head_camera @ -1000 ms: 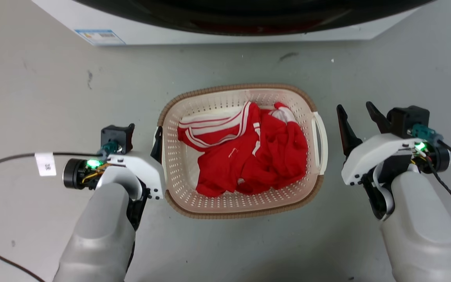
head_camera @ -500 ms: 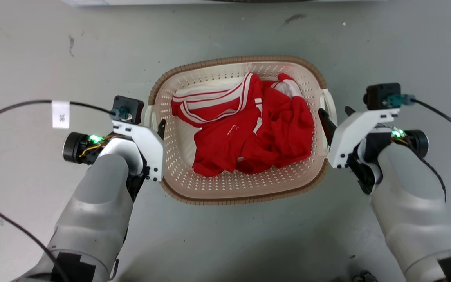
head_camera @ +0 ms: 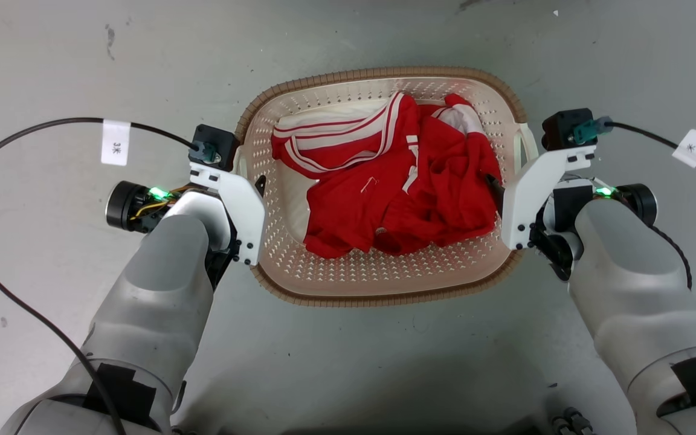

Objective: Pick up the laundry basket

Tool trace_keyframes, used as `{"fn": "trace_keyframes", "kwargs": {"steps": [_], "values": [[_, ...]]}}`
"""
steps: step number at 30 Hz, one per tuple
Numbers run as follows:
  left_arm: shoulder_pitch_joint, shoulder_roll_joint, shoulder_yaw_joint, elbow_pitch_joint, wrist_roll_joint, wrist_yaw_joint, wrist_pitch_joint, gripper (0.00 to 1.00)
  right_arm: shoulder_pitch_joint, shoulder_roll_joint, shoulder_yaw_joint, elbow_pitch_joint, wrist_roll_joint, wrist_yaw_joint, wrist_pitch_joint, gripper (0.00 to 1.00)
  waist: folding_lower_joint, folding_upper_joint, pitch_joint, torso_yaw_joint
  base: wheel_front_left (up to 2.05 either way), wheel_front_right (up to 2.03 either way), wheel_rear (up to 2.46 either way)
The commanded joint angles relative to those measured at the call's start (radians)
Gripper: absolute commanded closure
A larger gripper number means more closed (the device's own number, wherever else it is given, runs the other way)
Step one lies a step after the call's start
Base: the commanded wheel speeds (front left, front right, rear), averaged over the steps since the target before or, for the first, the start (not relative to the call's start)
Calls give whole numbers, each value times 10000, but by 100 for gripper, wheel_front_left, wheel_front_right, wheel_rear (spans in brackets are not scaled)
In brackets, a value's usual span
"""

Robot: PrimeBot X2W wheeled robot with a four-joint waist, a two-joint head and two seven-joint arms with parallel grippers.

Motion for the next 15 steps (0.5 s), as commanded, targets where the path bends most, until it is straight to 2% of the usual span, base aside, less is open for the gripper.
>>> {"fn": "trace_keyframes", "kwargs": {"steps": [1,15], "values": [[-131,-26,-114,50,-58,-5,51,0,-242,-16,22,136,54,-7,93,0,-1,0,59,23,0,0,0],[-410,-124,-1010,227,-667,-7,232,0,-646,-13,18,649,12,-7,289,0,-1,0,229,171,0,0,0]]}}
